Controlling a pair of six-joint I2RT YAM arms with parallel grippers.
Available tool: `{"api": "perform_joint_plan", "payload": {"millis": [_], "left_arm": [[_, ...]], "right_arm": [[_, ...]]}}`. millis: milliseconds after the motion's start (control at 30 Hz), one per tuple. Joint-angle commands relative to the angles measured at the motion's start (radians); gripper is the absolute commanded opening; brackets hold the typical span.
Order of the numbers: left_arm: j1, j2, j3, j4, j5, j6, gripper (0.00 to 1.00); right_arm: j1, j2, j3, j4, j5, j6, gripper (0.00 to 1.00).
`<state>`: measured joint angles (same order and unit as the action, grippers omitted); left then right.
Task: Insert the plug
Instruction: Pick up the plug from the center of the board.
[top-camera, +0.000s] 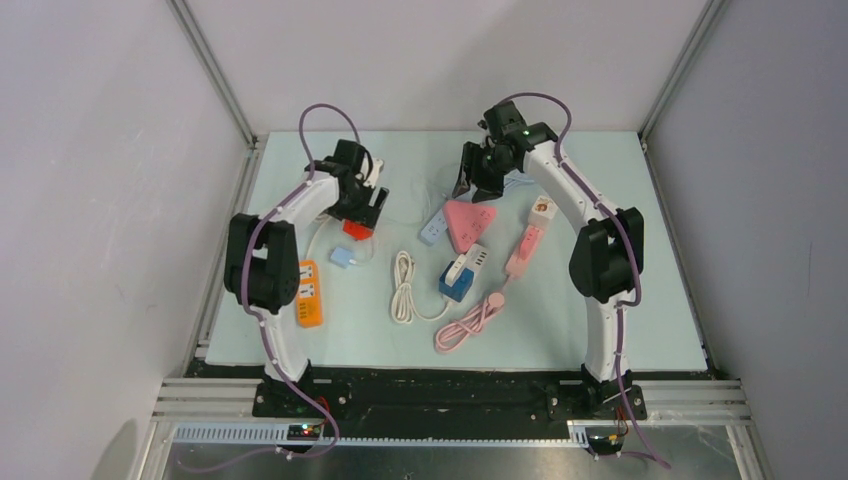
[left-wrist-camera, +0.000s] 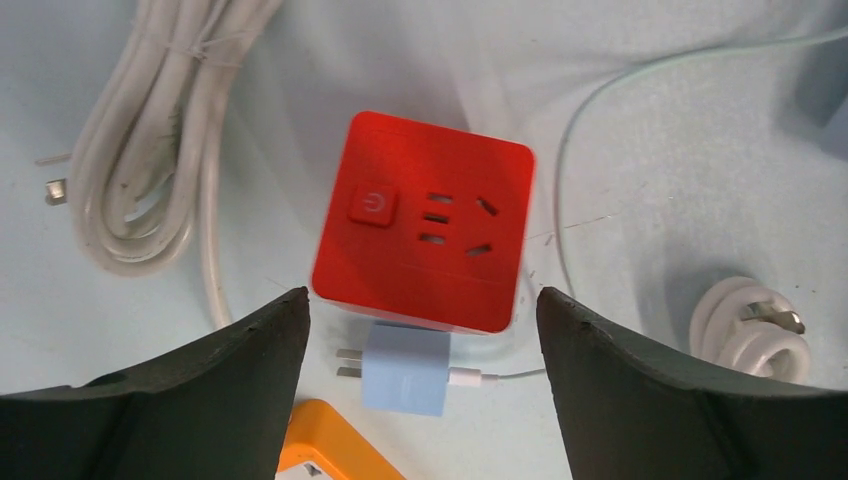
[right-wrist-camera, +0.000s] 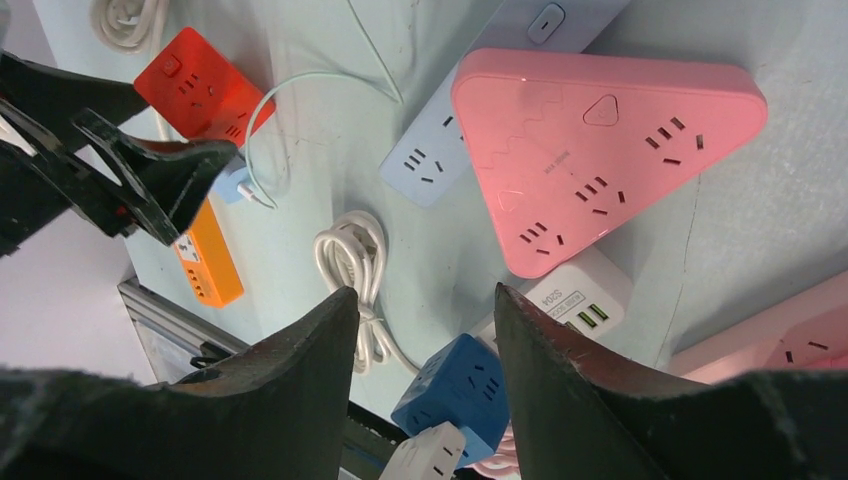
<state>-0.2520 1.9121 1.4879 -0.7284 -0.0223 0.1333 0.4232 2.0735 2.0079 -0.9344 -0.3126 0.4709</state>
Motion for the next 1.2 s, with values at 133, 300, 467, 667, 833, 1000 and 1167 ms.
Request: {"api": "perform_joint_plan", "payload": {"millis": [133,300,467,667,833,1000,1167], "left_arm": [[0.035,0.036,0.076,-0.001,0.007,-0.007,0.83],[0.041,0.055,0.086,0.000,0.045,-0.009,0.75],[0.045,0.059,0.086,-0.001,0.077,-0.011,0.59],[0.047,0.006,0.084,0.001,0.116,-0.023,0.21],[0.047,-0.083,0.089,0.000,0.131,-0.008,0.00],[0.048,-0.197,0.099,0.000,0.148,0.014,0.00],[0.045,-0.302,0.099,0.002,0.222,0.013,0.00]], "right_arm": [[0.008,-0.041,-0.013,-0.020,-0.001,0.017,0.55],[0.009,-0.041,-0.005,-0.018,-0.001,0.024,0.55],[0.011,-0.049,-0.004,-0.018,-0.003,0.023,0.55],[0.014,-0.061,-0.007,-0.018,-0.014,0.005,0.56],[0.015,-0.072,-0.006,0.000,-0.050,-0.019,0.56],[0.017,-0.085,-0.002,0.046,-0.123,-0.030,0.57],[0.024,-0.104,0.015,0.092,-0.192,-0.032,0.58]]}}
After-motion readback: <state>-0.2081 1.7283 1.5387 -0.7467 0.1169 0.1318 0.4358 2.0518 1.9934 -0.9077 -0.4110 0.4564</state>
